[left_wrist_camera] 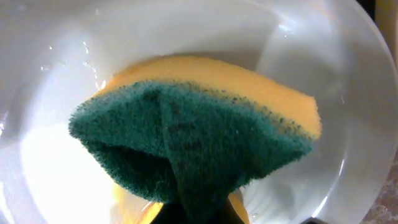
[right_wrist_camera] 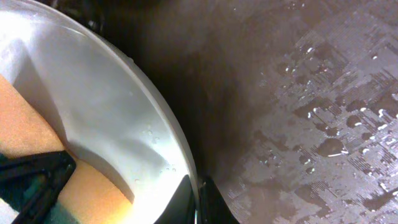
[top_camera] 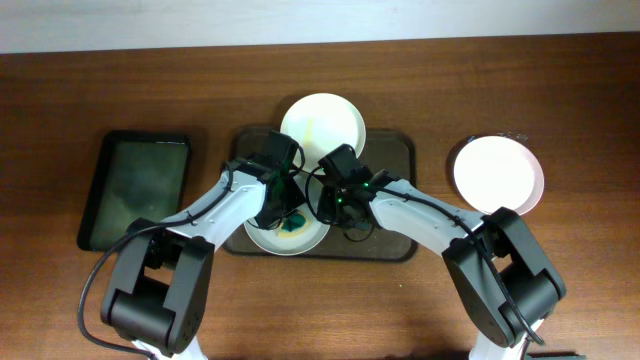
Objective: Clean dirty plates on tray and stack at the side
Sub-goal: 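Scrub the held plate with the sponge in the left gripper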
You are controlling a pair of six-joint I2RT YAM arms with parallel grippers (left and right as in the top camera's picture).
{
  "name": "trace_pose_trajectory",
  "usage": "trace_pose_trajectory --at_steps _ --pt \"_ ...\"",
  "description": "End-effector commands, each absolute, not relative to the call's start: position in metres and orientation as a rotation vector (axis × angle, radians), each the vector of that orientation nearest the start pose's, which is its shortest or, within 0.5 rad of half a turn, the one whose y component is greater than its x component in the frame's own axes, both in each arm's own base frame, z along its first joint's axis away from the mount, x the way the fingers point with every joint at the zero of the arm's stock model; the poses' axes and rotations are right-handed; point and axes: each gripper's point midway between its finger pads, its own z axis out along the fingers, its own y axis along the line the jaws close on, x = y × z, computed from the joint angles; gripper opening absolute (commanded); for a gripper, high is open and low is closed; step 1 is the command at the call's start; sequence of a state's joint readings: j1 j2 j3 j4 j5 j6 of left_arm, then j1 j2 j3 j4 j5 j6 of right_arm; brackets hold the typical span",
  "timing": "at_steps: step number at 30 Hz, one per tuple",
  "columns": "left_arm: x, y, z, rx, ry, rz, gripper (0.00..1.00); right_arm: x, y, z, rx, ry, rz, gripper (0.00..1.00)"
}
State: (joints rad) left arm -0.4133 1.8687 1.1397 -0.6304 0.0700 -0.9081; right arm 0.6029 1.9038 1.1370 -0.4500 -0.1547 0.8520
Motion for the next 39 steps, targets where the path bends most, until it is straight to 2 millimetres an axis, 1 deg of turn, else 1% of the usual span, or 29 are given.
trace_pose_trajectory --at_steps 1,2,3,5,6,7,9,10,12,13,14,15,17,18,20,21,22,23,26,29,30,32,33,34,35,36,37,38,39 --pt "0.361 -0.133 0.004 -0.414 2.837 -0.085 0.00 0.320 0.254 0.002 0.304 2.927 0.495 0.04" --pt "0.374 -0.133 0.010 -0.253 2.809 -0.078 0.00 0.319 0.254 0.001 0.305 2.932 0.491 0.04" --pt "0.382 -0.136 0.016 -0.110 2.791 -0.071 0.00 0.319 0.253 0.001 0.305 2.933 0.489 0.04" --pt "0.387 -0.139 0.021 0.031 2.777 -0.055 0.00 0.318 0.253 0.001 0.297 2.935 0.488 0.04" --pt "0.386 -0.140 0.021 0.140 2.778 -0.045 0.00 0.318 0.254 0.001 0.270 2.937 0.490 0.04" --pt "0.382 -0.147 0.020 0.299 2.782 -0.080 0.00 0.316 0.255 0.001 0.247 2.943 0.503 0.04" --pt "0.372 -0.156 0.018 0.495 2.787 -0.145 0.00 0.315 0.257 0.001 0.221 2.946 0.516 0.04" --pt "0.368 -0.155 0.018 0.535 2.795 -0.139 0.00 0.315 0.257 0.001 0.220 2.948 0.518 0.04" --pt "0.367 -0.153 0.017 0.740 2.753 -0.095 0.00 0.315 0.257 0.001 0.209 2.948 0.518 0.04" --pt "0.378 -0.146 0.019 0.734 2.714 -0.033 0.00 0.315 0.258 0.001 0.208 2.949 0.522 0.04" --pt "0.393 -0.145 0.024 0.699 2.663 -0.021 0.00 0.315 0.258 0.002 0.208 2.950 0.523 0.04" --pt "0.402 -0.145 0.028 0.643 2.636 -0.032 0.00 0.315 0.258 0.002 0.208 2.950 0.523 0.04" --pt "0.421 -0.145 0.037 0.429 2.598 -0.085 0.00 0.315 0.258 0.001 0.207 2.950 0.522 0.04" --pt "0.423 -0.145 0.038 0.320 2.610 -0.115 0.00 0.314 0.258 0.001 0.207 2.950 0.521 0.04" --pt "0.409 -0.142 0.031 0.216 2.689 -0.135 0.00 0.315 0.258 0.001 0.207 2.949 0.522 0.04" --pt "0.398 -0.144 0.026 0.213 2.739 -0.158 0.00 0.315 0.258 0.001 0.208 2.949 0.522 0.04" --pt "0.381 -0.149 0.021 0.234 2.807 -0.226 0.00 0.315 0.258 0.001 0.208 2.949 0.522 0.04" --pt "0.355 -0.159 0.017 0.298 2.901 -0.345 0.00 0.315 0.258 0.001 0.208 2.949 0.522 0.04" --pt "0.322 -0.180 0.020 0.601 2.923 -0.575 0.00 0.315 0.257 0.001 0.205 2.949 0.521 0.04" --pt "0.306 -0.177 0.019 0.764 2.929 -0.591 0.00 0.315 0.257 0.001 0.205 2.949 0.521 0.04" --pt "0.305 -0.176 0.019 0.816 2.916 -0.585 0.00 0.315 0.257 0.001 0.205 2.949 0.521 0.04" --pt "0.315 -0.167 0.015 0.806 2.906 -0.467 0.00 0.315 0.257 0.001 0.205 2.949 0.521 0.04" --pt "0.330 -0.152 0.012 0.695 2.917 -0.305 0.00 0.315 0.257 0.001 0.205 2.949 0.521 0.04" --pt "0.347 -0.130 0.010 0.491 2.923 -0.091 0.00 0.315 0.257 0.001 0.205 2.949 0.521 0.04" --pt "0.361 -0.110 0.012 0.302 2.894 0.079 0.00 0.315 0.257 0.001 0.205 2.949 0.520 0.04" --pt "0.373 -0.097 0.017 0.154 2.845 0.183 0.00 0.315 0.257 0.001 0.205 2.949 0.521 0.04" --pt "0.382 -0.092 0.020 0.066 2.798 0.216 0.00 0.315 0.257 0.001 0.205 2.949 0.520 0.04" --pt "0.392 -0.096 0.023 0.038 2.757 0.188 0.00 0.315 0.257 0.001 0.205 2.949 0.520 0.04" --pt "0.394 -0.098 0.024 0.038 2.749 0.170 0.00 0.315 0.257 0.001 0.205 2.949 0.520 0.04"
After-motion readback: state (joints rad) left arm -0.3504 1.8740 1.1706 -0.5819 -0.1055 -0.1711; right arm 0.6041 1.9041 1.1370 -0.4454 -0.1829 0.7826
